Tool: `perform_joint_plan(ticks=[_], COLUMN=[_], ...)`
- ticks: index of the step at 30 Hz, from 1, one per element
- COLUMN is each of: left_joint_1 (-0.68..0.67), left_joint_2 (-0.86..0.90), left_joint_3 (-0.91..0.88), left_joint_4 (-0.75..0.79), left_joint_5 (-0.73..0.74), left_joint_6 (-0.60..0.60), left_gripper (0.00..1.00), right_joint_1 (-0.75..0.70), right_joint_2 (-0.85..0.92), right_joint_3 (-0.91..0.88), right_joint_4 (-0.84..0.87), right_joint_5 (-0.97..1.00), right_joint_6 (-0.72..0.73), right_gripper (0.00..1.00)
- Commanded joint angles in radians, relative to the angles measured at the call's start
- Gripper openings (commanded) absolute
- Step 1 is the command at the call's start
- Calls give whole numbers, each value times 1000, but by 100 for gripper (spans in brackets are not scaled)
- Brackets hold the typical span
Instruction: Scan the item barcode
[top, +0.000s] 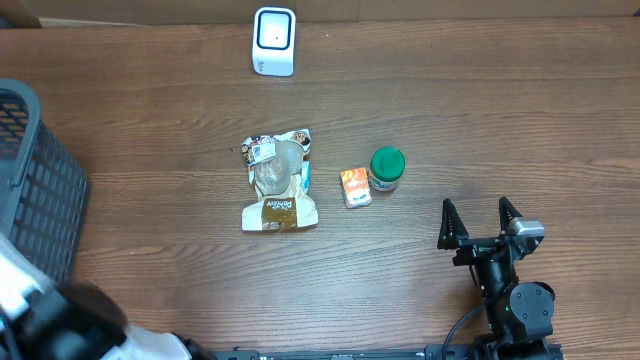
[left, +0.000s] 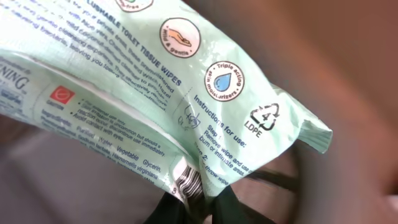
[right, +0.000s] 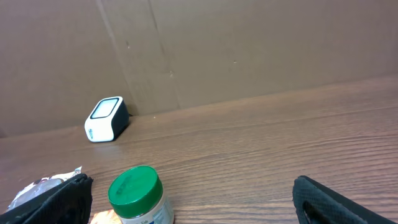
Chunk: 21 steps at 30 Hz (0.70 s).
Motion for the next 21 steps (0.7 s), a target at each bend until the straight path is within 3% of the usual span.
perform_joint_plan(ticks=[1,8,12,16,21], left_joint_1=[-109,-407,-591,-714,-766], left_joint_2=[-188,-279,-259,-222,-145], left_joint_3=[31,24,-79,-248,-454], left_joint_4=[-12,-153,-203,-174,-84], left_joint_5=[26,12,10,-19,-22], left_joint_6=[-17,-11,25,100,199], left_gripper=[4,4,4,4,4], right_joint_1=[6,6,6,6,6], right_joint_2=[-3,-3,-3,-3,-3], right_joint_3=[-10,-10,-10,-10,-10], right_joint_4=[4,4,4,4,4], right_joint_5=[7,7,7,7,7], right_joint_6=[-3,-3,-3,-3,-3], right_gripper=[100,100,100,100,100])
